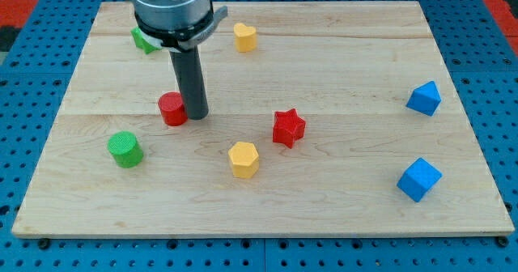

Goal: Move red star parallel right to red circle

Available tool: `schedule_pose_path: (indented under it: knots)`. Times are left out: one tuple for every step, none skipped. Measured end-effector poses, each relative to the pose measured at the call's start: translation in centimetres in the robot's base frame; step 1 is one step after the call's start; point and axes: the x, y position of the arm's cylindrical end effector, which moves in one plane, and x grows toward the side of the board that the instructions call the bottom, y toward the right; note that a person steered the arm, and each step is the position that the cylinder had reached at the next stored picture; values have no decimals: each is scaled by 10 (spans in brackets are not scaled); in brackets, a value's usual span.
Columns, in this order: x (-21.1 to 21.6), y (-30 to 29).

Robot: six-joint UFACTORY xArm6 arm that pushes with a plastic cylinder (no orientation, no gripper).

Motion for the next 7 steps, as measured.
schedule_pose_path:
  knots:
    - [-1,-13]
    - [6,-73]
    - [3,-70]
    - [-16,-17]
    - [-19,68]
    - [-8,141]
    - [2,221]
